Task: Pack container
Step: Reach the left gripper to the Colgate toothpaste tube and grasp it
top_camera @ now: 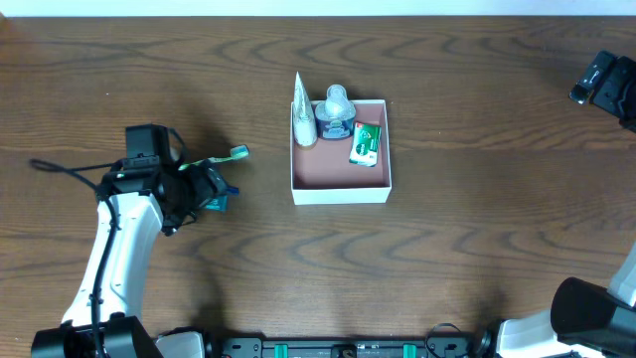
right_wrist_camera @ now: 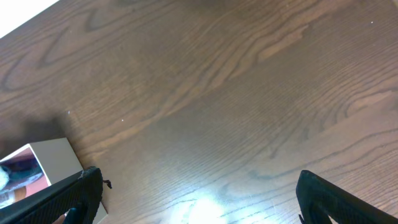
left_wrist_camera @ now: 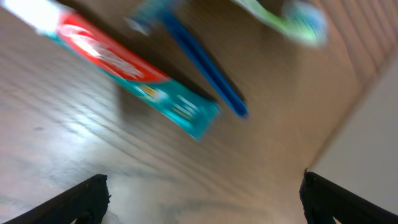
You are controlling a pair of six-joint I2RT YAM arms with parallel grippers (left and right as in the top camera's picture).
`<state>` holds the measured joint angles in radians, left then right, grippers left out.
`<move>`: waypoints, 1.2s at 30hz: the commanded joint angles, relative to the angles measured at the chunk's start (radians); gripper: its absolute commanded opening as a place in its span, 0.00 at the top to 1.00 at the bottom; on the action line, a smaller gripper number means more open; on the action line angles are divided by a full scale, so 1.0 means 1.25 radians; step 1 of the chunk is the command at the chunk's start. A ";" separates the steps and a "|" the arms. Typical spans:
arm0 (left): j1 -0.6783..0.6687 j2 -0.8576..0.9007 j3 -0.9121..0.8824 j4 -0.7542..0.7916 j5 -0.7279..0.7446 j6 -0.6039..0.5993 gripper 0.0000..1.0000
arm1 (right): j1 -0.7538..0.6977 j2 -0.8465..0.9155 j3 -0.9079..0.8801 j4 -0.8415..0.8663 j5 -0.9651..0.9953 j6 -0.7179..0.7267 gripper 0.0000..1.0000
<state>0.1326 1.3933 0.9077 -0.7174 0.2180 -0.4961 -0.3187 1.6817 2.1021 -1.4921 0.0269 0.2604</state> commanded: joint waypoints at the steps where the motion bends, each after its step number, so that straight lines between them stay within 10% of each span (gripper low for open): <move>1: 0.018 0.002 0.010 0.024 -0.083 -0.141 0.02 | -0.003 -0.002 0.009 -0.001 0.008 0.013 0.01; 23: 0.071 0.269 0.010 0.058 -0.086 -0.185 0.01 | -0.003 -0.002 0.009 -0.001 0.008 0.013 0.01; 36: 0.154 0.283 0.010 0.061 -0.086 -0.081 0.18 | -0.003 -0.002 0.009 -0.001 0.008 0.013 0.01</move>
<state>0.3065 1.7153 0.9173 -0.6464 0.1238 -0.6476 -0.3187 1.6817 2.1021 -1.4925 0.0269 0.2604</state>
